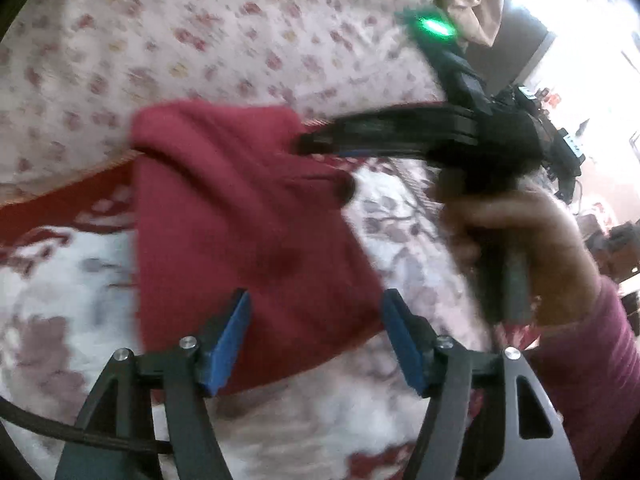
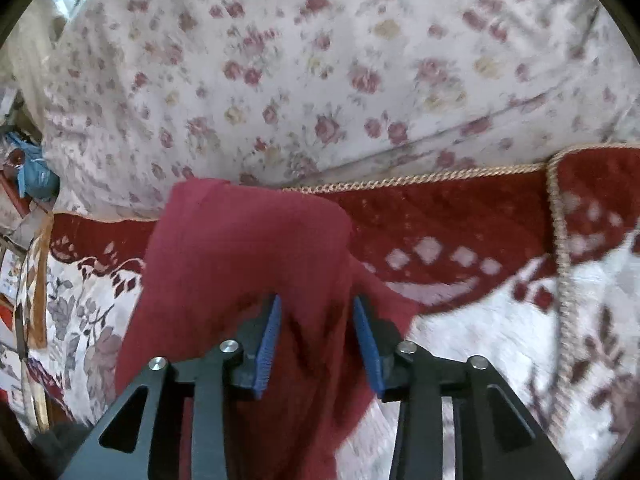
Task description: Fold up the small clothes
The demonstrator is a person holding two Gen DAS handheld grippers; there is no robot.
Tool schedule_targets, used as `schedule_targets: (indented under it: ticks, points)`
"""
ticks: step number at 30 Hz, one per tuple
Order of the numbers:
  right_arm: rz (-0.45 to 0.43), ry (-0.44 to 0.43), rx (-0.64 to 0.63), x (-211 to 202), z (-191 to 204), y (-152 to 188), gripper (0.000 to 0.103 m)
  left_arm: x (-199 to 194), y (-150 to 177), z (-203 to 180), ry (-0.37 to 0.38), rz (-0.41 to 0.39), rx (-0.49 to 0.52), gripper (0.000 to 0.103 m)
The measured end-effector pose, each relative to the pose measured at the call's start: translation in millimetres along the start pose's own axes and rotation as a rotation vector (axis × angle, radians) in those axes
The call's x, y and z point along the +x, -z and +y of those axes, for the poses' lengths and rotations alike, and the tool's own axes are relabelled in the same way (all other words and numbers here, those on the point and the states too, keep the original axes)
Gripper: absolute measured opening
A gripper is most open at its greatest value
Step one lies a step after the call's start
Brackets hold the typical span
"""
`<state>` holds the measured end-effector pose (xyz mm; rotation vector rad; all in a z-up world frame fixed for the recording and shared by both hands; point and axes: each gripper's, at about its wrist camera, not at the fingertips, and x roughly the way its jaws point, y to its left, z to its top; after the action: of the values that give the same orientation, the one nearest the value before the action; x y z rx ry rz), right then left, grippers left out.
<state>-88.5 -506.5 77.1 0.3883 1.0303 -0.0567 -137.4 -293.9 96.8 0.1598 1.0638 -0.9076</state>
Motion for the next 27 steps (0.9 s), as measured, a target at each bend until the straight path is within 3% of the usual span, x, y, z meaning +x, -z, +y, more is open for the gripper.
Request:
schedule_targets:
  ticks: [2, 4, 7, 10, 12, 13, 14, 19, 24, 27]
  points:
    - [-0.02, -0.033, 0.004, -17.3, 3.0, 8.2, 0.063, -16.9, 7.9, 18.2, -0.075, -0.032, -0.015, 0.069]
    - [-0.028, -0.072, 0.008, -29.8, 7.3, 17.8, 0.069, -23.4, 13.4, 38.5, -0.16, -0.051, -0.056, 0.069]
    - [-0.02, -0.121, -0.003, -38.1, 19.7, 36.2, 0.07, -18.8, 21.3, 66.1, -0.216, -0.034, -0.132, 0.069]
    - [-0.004, -0.141, -0.036, -35.9, 34.9, 53.8, 0.07, -5.8, 25.6, 74.1, -0.253, -0.023, -0.147, 0.069]
    - [0.011, -0.11, -0.086, -29.2, 45.8, 64.2, 0.063, 1.9, 27.5, 75.1, -0.247, -0.012, -0.155, 0.069]
    - [0.022, -0.077, -0.138, -25.2, 51.0, 70.6, 0.028, 3.6, 30.2, 74.9, -0.24, -0.008, -0.158, 0.069]
    - [0.037, -0.062, -0.171, -22.4, 52.3, 77.7, 0.008, 5.8, 31.2, 73.8, -0.236, -0.006, -0.158, 0.069]
    - [0.026, -0.044, -0.185, -34.8, 35.2, 100.1, 0.007, 5.4, 39.5, 64.4, -0.216, -0.007, -0.112, 0.069]
    - [0.07, -0.066, -0.154, -31.2, 22.9, 107.2, 0.007, 4.0, 33.3, 71.5, -0.225, -0.035, -0.15, 0.069]
    - [0.034, -0.127, -0.103, -54.3, 20.4, 90.6, 0.019, 7.5, 32.0, 75.6, -0.219, -0.036, -0.155, 0.069]
